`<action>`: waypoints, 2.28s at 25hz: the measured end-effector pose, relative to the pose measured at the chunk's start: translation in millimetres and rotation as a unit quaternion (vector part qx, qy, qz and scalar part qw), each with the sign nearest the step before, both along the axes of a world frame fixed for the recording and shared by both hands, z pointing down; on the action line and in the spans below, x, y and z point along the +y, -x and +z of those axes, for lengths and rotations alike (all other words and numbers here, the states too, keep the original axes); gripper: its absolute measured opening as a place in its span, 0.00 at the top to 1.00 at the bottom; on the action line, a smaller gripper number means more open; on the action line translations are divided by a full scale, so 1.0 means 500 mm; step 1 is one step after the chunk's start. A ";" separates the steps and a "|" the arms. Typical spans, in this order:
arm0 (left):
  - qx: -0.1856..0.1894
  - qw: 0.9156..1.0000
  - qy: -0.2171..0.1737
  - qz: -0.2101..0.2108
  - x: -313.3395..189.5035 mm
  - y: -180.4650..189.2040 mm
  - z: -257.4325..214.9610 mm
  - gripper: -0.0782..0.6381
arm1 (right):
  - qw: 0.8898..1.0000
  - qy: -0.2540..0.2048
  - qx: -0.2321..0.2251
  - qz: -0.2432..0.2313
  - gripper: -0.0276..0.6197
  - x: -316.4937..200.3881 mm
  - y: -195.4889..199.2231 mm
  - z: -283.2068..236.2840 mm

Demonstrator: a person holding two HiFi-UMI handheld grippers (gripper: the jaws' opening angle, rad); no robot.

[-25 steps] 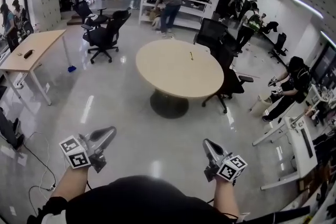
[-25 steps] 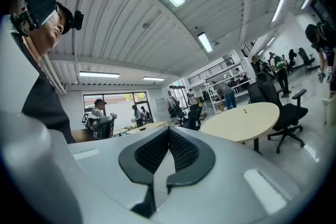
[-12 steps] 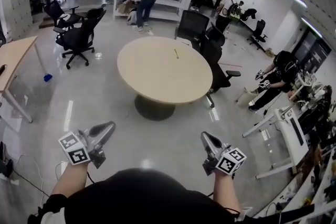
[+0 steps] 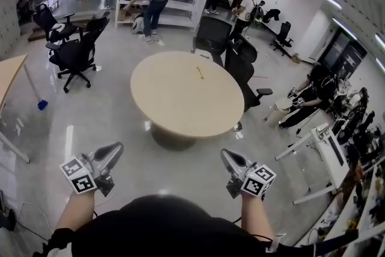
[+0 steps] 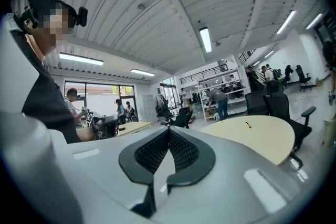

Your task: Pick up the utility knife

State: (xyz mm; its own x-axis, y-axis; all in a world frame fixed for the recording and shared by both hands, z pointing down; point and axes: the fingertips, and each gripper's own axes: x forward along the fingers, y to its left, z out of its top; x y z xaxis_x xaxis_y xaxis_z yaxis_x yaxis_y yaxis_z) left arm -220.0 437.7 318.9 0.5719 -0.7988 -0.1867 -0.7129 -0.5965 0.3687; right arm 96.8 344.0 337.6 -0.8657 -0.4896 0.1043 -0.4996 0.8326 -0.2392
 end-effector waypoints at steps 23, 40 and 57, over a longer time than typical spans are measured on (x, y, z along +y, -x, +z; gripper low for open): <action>-0.002 0.994 0.033 -0.102 -0.426 -0.120 0.030 0.91 | 0.995 0.033 -0.028 -0.094 0.93 -0.574 -0.071 0.071; -0.023 0.993 0.049 -0.107 -0.780 -0.283 -0.002 0.91 | 0.992 0.062 -0.062 -0.089 0.93 -0.958 -0.226 0.118; -0.018 0.999 0.036 0.029 -1.124 -0.014 0.042 0.91 | 0.997 0.066 -0.041 0.030 0.93 -1.140 -0.023 0.103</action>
State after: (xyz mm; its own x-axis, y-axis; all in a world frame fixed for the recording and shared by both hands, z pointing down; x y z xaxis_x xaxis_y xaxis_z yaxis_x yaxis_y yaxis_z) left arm -213.0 -124.4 340.0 0.6223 -0.7753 -0.1083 -0.6921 -0.6096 0.3865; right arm 108.5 -226.0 389.2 -0.8431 -0.5282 0.1010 -0.5225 0.7602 -0.3862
